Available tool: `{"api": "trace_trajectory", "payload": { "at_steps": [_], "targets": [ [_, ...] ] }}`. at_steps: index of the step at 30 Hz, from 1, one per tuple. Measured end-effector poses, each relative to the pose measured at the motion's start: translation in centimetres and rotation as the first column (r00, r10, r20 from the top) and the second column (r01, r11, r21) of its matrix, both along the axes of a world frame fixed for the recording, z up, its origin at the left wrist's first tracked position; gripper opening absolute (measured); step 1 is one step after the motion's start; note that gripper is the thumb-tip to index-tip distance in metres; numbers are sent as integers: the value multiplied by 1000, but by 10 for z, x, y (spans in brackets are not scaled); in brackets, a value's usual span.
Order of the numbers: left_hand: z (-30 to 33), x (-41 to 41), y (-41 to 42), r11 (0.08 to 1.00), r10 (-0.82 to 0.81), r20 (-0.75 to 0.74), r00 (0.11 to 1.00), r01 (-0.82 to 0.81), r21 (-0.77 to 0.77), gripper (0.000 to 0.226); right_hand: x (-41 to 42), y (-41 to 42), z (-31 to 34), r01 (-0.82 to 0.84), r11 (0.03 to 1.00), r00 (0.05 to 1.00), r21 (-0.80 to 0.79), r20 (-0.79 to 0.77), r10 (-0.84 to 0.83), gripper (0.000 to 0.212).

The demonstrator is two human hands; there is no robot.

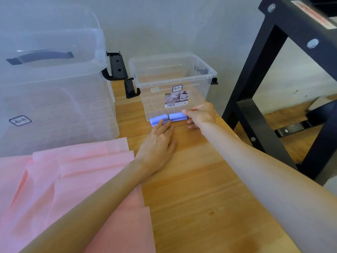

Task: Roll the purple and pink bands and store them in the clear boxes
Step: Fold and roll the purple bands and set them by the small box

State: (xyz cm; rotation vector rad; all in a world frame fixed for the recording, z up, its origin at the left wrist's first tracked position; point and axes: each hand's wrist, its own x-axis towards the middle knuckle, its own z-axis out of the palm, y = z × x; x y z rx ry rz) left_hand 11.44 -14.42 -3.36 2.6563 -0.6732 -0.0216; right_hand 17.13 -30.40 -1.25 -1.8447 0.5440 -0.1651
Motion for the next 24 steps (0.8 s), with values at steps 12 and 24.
{"api": "trace_trajectory", "payload": {
  "at_steps": [12,24],
  "targets": [
    [3,-4,3,999,-7,3,1000,8,-49,56,-6,1,0,-45,998,999,38,29,44,16],
    [25,-37,40,996,61,17,998,-59,-65,47,-56,2,17,-147,989,989,11,18,146,14]
  ]
}}
